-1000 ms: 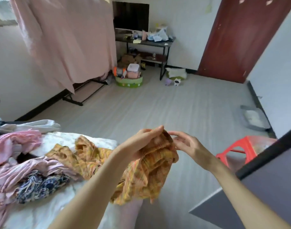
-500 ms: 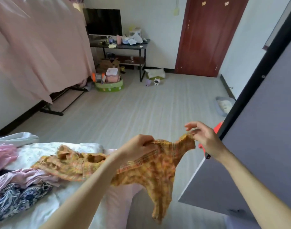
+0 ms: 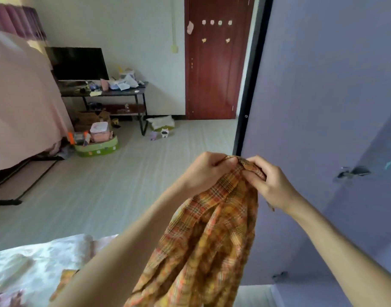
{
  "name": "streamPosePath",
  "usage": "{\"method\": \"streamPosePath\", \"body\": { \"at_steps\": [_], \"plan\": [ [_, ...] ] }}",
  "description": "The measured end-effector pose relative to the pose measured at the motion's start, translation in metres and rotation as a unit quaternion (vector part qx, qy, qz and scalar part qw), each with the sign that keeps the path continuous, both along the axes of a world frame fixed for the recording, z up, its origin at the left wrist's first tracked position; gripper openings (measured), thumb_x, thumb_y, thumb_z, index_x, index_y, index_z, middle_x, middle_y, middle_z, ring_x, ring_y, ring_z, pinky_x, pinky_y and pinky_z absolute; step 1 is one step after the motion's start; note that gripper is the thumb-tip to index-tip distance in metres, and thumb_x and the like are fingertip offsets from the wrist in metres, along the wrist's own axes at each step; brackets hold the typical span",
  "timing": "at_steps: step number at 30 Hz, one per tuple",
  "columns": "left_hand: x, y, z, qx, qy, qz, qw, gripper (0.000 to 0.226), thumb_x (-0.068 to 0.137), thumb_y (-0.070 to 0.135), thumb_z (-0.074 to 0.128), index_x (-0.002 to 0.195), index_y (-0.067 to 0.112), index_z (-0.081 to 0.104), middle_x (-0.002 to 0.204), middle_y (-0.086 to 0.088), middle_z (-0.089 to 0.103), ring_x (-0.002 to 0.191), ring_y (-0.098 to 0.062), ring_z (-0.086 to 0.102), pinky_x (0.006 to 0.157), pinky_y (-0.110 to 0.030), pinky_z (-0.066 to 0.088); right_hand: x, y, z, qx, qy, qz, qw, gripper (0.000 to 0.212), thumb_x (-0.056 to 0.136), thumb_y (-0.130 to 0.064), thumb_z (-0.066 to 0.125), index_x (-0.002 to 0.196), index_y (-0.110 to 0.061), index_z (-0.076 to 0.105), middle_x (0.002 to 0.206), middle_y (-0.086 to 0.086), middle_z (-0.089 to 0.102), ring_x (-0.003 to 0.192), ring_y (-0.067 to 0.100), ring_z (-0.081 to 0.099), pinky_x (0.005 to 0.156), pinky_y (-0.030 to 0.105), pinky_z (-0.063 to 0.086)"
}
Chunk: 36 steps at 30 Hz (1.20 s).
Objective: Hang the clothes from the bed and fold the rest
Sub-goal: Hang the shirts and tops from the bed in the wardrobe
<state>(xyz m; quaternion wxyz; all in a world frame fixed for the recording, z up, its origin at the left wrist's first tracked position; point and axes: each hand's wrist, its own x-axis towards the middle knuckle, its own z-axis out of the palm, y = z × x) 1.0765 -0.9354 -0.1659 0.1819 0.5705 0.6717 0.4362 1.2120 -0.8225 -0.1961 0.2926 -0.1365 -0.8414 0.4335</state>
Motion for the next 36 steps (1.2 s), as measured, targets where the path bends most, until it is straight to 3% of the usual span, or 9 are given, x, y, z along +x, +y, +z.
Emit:
{"method": "streamPosePath", "body": {
  "at_steps": [7, 10, 16, 19, 23, 25, 30, 32, 36],
  "plan": [
    [0.056, 0.055, -0.015, -0.120, 0.065, -0.081, 0.987, 0.044, 0.098, 0.031, 0.042, 0.069, -0.001, 0.048, 0.065, -0.007, 0.040, 0.058, -0.019, 0.037, 0.057, -0.030, 0.031, 0.075, 0.043, 0.016, 0.062, -0.004, -0.120, 0.991, 0.022, 0.092, -0.003, 0.052, 0.088, -0.024, 0.056, 0.078, -0.017, 0.057, 0.071, -0.004, 0.053, 0.069, 0.010, 0.040],
    [0.083, 0.082, -0.015, -0.157, -0.105, -0.069, 0.980, 0.044, 0.099, 0.032, 0.037, 0.074, 0.003, 0.057, 0.068, -0.004, 0.055, 0.063, -0.016, 0.052, 0.068, -0.036, 0.050, 0.100, 0.053, 0.003, 0.145, -0.042, -0.271, 0.951, 0.021, 0.087, -0.004, 0.059, 0.108, -0.010, 0.061, 0.101, -0.006, 0.049, 0.091, 0.008, 0.048, 0.085, 0.019, 0.036],
    [0.137, 0.136, -0.007, -0.172, -0.522, -0.028, 0.835, 0.028, 0.098, 0.016, 0.037, 0.077, 0.005, 0.051, 0.075, -0.011, 0.048, 0.067, -0.023, 0.049, 0.063, -0.036, 0.046, 0.151, 0.015, -0.038, 0.048, -0.057, -0.299, 0.951, 0.014, 0.086, -0.030, 0.063, 0.091, -0.020, 0.055, 0.080, -0.009, 0.060, 0.075, 0.002, 0.056, 0.067, 0.021, 0.043],
    [0.166, 0.153, -0.002, -0.198, -0.635, -0.059, 0.745, 0.028, 0.096, 0.010, 0.033, 0.072, 0.005, 0.048, 0.072, -0.008, 0.044, 0.063, -0.018, 0.043, 0.063, -0.031, 0.040, 0.163, 0.010, -0.052, -0.038, -0.149, -0.347, 0.925, 0.034, 0.080, -0.053, 0.060, 0.102, -0.028, 0.049, 0.093, -0.015, 0.063, 0.085, 0.004, 0.060, 0.075, 0.028, 0.049],
    [0.190, 0.164, 0.001, -0.203, -0.681, -0.120, 0.693, 0.028, 0.098, 0.012, 0.036, 0.078, 0.001, 0.052, 0.080, -0.012, 0.051, 0.073, -0.022, 0.050, 0.071, -0.033, 0.045, 0.174, 0.029, -0.057, 0.036, -0.188, -0.513, 0.837, 0.016, 0.094, -0.032, 0.046, 0.094, -0.017, 0.042, 0.080, -0.005, 0.054, 0.085, 0.024, 0.060, 0.063, 0.029, 0.034],
    [0.188, 0.166, 0.000, -0.213, -0.659, -0.153, 0.705, 0.026, 0.099, 0.015, 0.038, 0.087, -0.002, 0.054, 0.085, -0.016, 0.056, 0.079, -0.027, 0.056, 0.078, -0.039, 0.048, 0.185, 0.040, -0.053, 0.037, -0.169, -0.540, 0.824, 0.012, 0.096, -0.018, 0.041, 0.084, -0.016, 0.039, 0.068, -0.004, 0.046, 0.072, 0.028, 0.056, 0.058, 0.030, 0.032],
    [0.157, 0.178, -0.017, -0.138, -0.177, -0.145, 0.964, 0.023, 0.089, 0.024, 0.059, 0.098, 0.004, 0.067, 0.083, -0.005, 0.066, 0.065, -0.014, 0.059, 0.073, -0.026, 0.050, 0.208, 0.058, -0.015, 0.094, -0.114, -0.569, 0.809, 0.017, 0.097, -0.013, 0.042, 0.096, -0.013, 0.059, 0.065, -0.011, 0.048, 0.066, 0.018, 0.042, 0.062, 0.028, 0.031],
    [0.155, 0.179, -0.026, -0.039, -0.043, -0.155, 0.986, 0.035, 0.081, 0.030, 0.069, 0.111, 0.014, 0.059, 0.099, 0.001, 0.056, 0.082, -0.009, 0.055, 0.077, -0.021, 0.045, 0.206, 0.061, 0.002, 0.120, -0.138, -0.541, 0.821, 0.021, 0.096, -0.017, 0.045, 0.109, -0.014, 0.062, 0.087, -0.003, 0.065, 0.074, 0.017, 0.052, 0.067, 0.028, 0.039],
    [0.167, 0.187, -0.045, -0.092, -0.040, -0.317, 0.943, 0.060, 0.077, 0.038, 0.073, 0.128, 0.024, 0.046, 0.121, 0.000, 0.045, 0.111, -0.017, 0.048, 0.095, -0.034, 0.044, 0.189, 0.058, 0.016, 0.171, -0.190, -0.532, 0.807, 0.023, 0.096, -0.021, 0.046, 0.110, -0.019, 0.064, 0.109, -0.003, 0.067, 0.100, 0.019, 0.060, 0.084, 0.035, 0.047]
  ]
}}
